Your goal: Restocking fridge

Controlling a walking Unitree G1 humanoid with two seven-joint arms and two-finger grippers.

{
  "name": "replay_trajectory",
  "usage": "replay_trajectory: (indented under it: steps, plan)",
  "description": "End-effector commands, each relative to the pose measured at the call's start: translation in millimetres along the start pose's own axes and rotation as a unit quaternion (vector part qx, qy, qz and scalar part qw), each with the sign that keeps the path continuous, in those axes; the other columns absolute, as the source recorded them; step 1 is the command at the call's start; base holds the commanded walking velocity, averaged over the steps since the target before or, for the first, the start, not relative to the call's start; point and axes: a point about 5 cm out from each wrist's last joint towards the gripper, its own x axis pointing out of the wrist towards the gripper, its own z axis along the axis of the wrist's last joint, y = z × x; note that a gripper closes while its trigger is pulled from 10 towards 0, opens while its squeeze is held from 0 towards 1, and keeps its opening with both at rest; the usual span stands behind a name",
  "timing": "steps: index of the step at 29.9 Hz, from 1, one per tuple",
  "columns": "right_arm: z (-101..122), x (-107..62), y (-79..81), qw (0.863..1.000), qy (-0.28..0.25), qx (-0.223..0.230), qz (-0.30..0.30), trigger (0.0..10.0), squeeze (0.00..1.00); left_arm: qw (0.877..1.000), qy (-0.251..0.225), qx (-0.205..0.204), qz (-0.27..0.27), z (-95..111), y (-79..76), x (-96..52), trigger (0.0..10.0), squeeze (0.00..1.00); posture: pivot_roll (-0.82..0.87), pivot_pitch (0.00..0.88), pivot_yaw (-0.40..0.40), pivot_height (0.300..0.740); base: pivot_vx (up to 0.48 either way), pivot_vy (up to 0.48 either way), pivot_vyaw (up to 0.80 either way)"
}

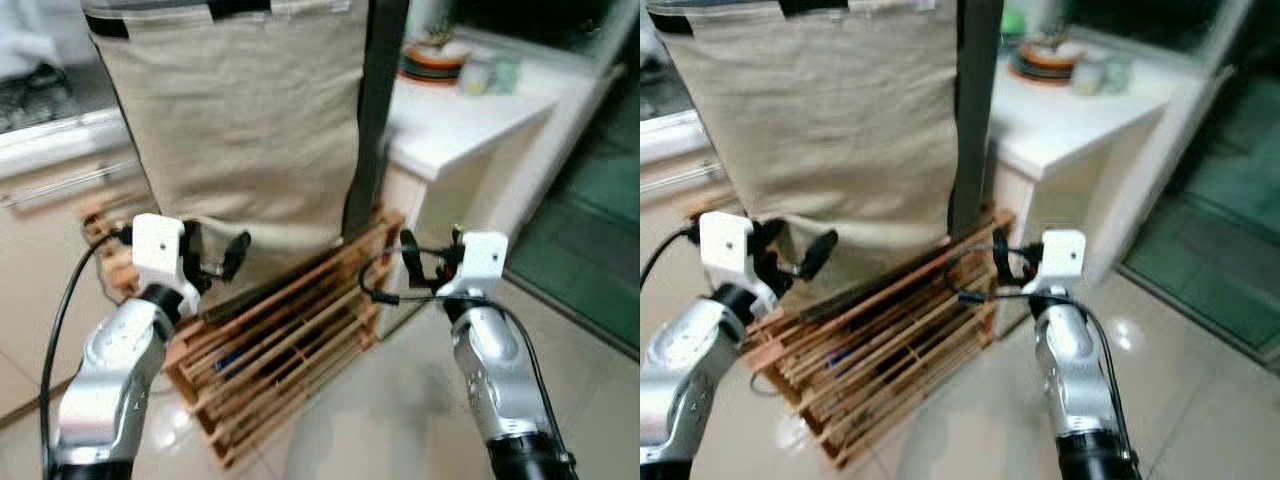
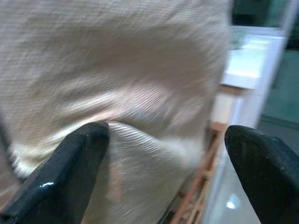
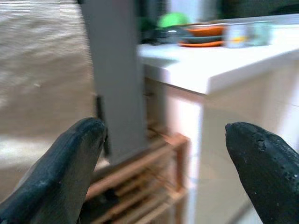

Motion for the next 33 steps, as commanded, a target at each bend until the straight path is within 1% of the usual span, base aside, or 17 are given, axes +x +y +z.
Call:
replay_trajectory:
  steps: [1,4,6,7,8,9,12,14,16,18,19,21,25,26,29,33]
  plan:
    - [1,-0.9,-6.3,1.000,0.003,-0.004,-0.010,10.0,0.00,0.998,-0.031,-0.008,-0.046,18,-11.0,0.0,10.0,0.00,-0.05,0.000,0.030,0.740,0.000,0.480,-0.79]
    - [2,0.7,-0.2,1.000,0.007,-0.004,0.009,10.0,0.00,0.992,-0.033,-0.014,-0.122,25,-25.1,-8.8,10.0,0.00,-0.05,0.000,0.026,0.740,0.000,0.480,-0.78]
    - [2,0.9,3.0,1.000,0.007,-0.005,0.021,10.0,0.00,0.982,-0.026,-0.022,-0.185,29,-36.4,-17.1,10.0,0.00,-0.05,0.000,0.019,0.740,0.000,0.480,0.00]
    - [1,1.0,5.5,0.999,0.011,-0.007,0.032,10.0,0.00,0.970,-0.013,-0.023,-0.240,32,-44.5,-25.9,10.0,0.00,-0.05,0.000,0.016,0.740,0.000,0.472,0.00]
    - [1,1.0,5.5,0.999,0.011,-0.007,0.032,10.0,0.00,0.970,-0.013,-0.023,-0.240,32,-44.5,-25.9,10.0,0.00,-0.05,0.000,0.016,0.740,0.000,0.472,0.00]
    - [0,1.6,6.9,0.999,0.017,-0.006,0.038,10.0,0.00,0.963,-0.008,-0.030,-0.269,33,-46.7,-31.6,10.0,0.00,-0.05,0.000,0.013,0.740,0.000,0.469,0.00]
    - [-1,2.7,8.2,0.999,0.020,-0.006,0.044,10.0,0.00,0.958,-0.003,-0.041,-0.282,34,-45.3,-35.0,10.0,0.00,-0.05,0.000,0.011,0.740,0.000,0.156,0.00]
    - [0,3.7,8.9,0.999,0.019,-0.006,0.045,10.0,0.00,0.960,0.002,-0.044,-0.277,34,-41.7,-34.6,10.0,0.00,-0.05,0.000,0.011,0.740,0.000,0.000,0.00]
    - [2,5.5,9.5,0.999,0.017,-0.008,0.047,10.0,0.00,0.967,-0.001,-0.038,-0.253,34,-34.6,-31.2,10.0,0.00,-0.05,0.000,0.011,0.740,0.000,0.000,0.00]
    - [6,9.8,8.6,0.999,0.010,-0.010,0.044,10.0,0.00,0.982,-0.011,-0.040,-0.186,34,-19.4,-19.9,10.0,0.00,-0.05,0.000,0.012,0.740,0.000,0.000,0.00]
    - [10,13.4,7.0,0.999,0.003,-0.010,0.036,10.0,0.00,0.991,-0.024,-0.046,-0.120,36,-7.1,-9.9,10.0,0.00,-0.05,0.000,0.012,0.740,0.000,0.000,0.00]
    - [15,15.3,5.9,1.000,-0.006,-0.011,0.028,10.0,0.00,0.996,-0.034,-0.051,-0.062,37,2.6,-2.6,10.0,0.00,-0.05,0.000,0.012,0.740,0.000,0.000,0.00]
    - [20,16.2,4.8,1.000,-0.023,-0.008,0.013,10.0,0.00,0.996,-0.048,-0.071,0.014,36,14.4,3.9,10.0,0.00,-0.05,0.000,0.013,0.740,0.000,0.000,0.00]
    - [21,16.5,3.7,1.000,-0.023,-0.004,0.006,10.0,0.00,0.996,-0.046,-0.078,0.022,34,14.4,5.3,10.0,0.00,-0.05,0.000,0.013,0.740,0.000,0.000,0.00]
    - [19,17.1,5.9,1.000,-0.021,0.001,0.008,10.0,0.00,0.994,-0.040,-0.099,0.012,26,2.1,12.6,10.0,0.00,-0.06,0.000,0.016,0.740,0.000,0.000,0.00]
    - [24,17.6,7.8,1.000,-0.031,0.001,0.003,10.0,0.00,0.994,-0.036,-0.106,-0.012,20,-15.1,22.3,10.0,0.00,-0.07,0.000,0.022,0.740,0.000,0.000,0.00]
